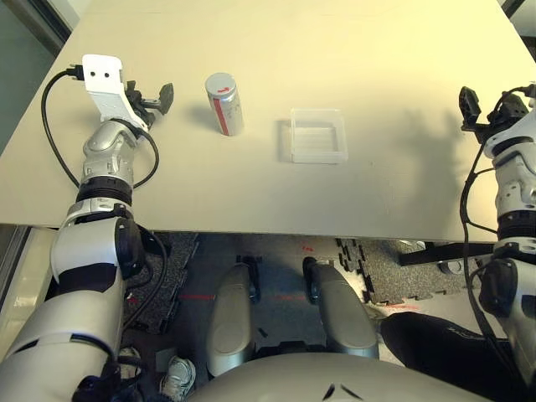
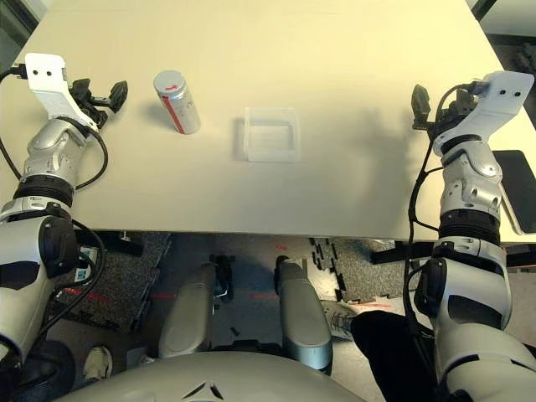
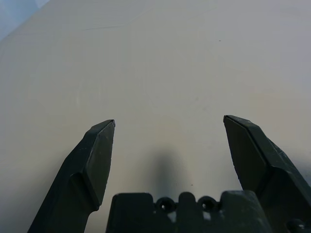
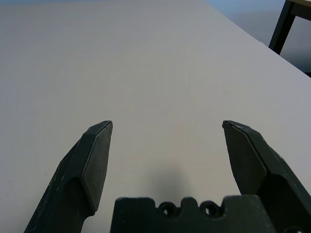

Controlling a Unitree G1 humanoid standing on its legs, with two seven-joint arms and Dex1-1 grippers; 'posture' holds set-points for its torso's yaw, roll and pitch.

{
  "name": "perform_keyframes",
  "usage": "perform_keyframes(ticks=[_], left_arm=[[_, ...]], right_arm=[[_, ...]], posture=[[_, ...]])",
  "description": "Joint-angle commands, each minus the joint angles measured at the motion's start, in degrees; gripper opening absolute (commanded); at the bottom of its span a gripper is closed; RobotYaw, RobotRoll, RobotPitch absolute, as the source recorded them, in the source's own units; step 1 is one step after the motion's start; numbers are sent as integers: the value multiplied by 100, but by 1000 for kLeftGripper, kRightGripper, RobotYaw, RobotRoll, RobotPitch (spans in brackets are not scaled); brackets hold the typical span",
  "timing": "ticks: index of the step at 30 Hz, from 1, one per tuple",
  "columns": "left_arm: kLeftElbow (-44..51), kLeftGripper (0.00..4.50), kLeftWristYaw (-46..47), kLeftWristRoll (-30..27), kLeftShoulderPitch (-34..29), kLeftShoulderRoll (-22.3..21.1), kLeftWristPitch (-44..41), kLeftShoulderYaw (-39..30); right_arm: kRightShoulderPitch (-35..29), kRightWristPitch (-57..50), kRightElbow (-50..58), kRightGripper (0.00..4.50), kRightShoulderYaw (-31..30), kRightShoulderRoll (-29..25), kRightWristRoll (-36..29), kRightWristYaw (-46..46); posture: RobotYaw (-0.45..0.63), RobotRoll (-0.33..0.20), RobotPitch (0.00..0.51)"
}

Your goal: Pour the medicine from the bottle into the box.

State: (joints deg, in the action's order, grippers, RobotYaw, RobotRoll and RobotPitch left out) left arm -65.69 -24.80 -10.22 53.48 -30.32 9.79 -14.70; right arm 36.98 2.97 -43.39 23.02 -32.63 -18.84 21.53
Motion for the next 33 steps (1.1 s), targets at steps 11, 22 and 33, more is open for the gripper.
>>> perform_keyframes(ticks=[11,22,33], left_arm=[[43,4488,-268,-11,187,38,-131,4],[2324,4488,-1700,-362,-896,-321,-1288,134],[5460,4488,-2308,-1019,-2293,-832,-3095,244]], right_arm=[[-108,-10,153,4500,25,-11,-12,51],[-448,-808,1184,4500,-124,-145,-77,479],[-847,-2326,2845,4500,-488,-413,-330,1169]], posture=[[-42,0,236],[-2,0,223],[35,0,225]])
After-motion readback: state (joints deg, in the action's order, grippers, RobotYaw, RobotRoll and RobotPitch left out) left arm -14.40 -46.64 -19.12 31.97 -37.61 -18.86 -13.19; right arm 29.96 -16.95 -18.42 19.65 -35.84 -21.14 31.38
